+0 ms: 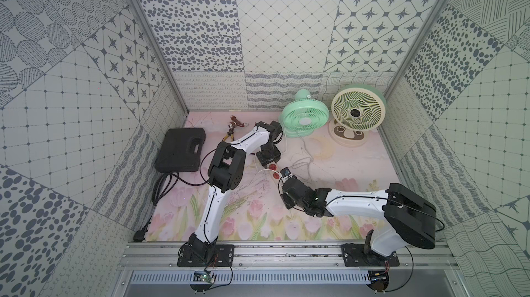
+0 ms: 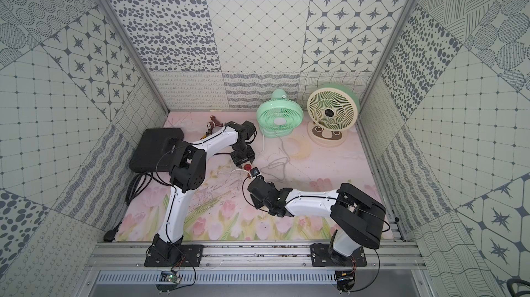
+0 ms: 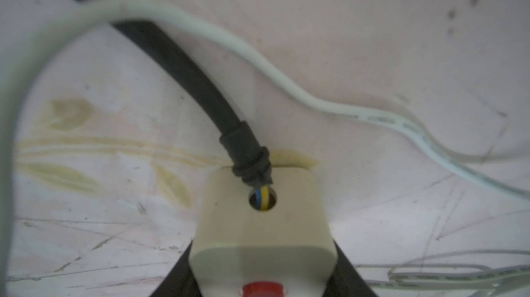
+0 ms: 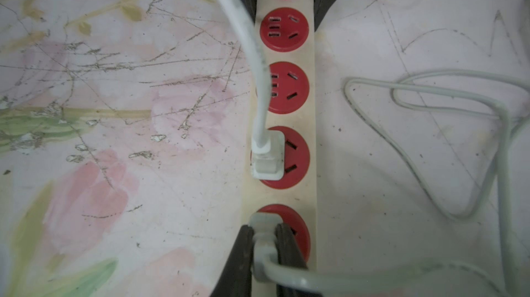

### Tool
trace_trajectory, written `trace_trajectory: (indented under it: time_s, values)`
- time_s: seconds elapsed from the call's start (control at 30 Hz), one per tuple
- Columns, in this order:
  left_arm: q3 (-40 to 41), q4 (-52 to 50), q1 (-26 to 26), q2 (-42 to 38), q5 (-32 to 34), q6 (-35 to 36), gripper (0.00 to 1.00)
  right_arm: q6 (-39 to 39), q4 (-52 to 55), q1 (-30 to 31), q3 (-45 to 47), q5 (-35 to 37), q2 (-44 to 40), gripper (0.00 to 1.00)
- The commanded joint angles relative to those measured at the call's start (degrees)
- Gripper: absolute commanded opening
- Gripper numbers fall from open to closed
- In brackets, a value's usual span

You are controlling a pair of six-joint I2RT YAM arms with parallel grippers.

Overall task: Unplug the desk fan from the power strip
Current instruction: Remove the plug from the socket.

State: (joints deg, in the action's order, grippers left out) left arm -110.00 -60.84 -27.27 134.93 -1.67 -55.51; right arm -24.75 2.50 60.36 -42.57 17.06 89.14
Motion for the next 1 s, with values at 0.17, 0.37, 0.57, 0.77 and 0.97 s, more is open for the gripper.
trace_trajectory:
  time_s: [0.17,0.37,0.57,0.77,0.97]
  values:
    - [4.1,-5.9,0.0,3.5,5.5,0.9,0.00,-6.4,-4.8,-4.5,4.4,-8.5,-3.8,0.00]
    - [4.1,-5.7,0.0,3.5,5.4,1.0,0.00,-6.1,-4.5,-4.6,4.0,-8.5,-3.7,0.00]
    - [4.1,-5.6,0.0,3.6,5.4,1.0,0.00,-5.2,-3.9,-3.8,3.3,-7.8,-2.9,0.00]
    - [4.2,-5.6,-0.1,3.7,5.3,0.9,0.00,-1.2,-1.8,0.5,0.3,-3.1,-1.0,0.00]
    - [4.3,-5.5,0.1,3.8,5.2,0.9,0.00,5.7,1.0,6.3,-3.8,3.9,2.8,0.00]
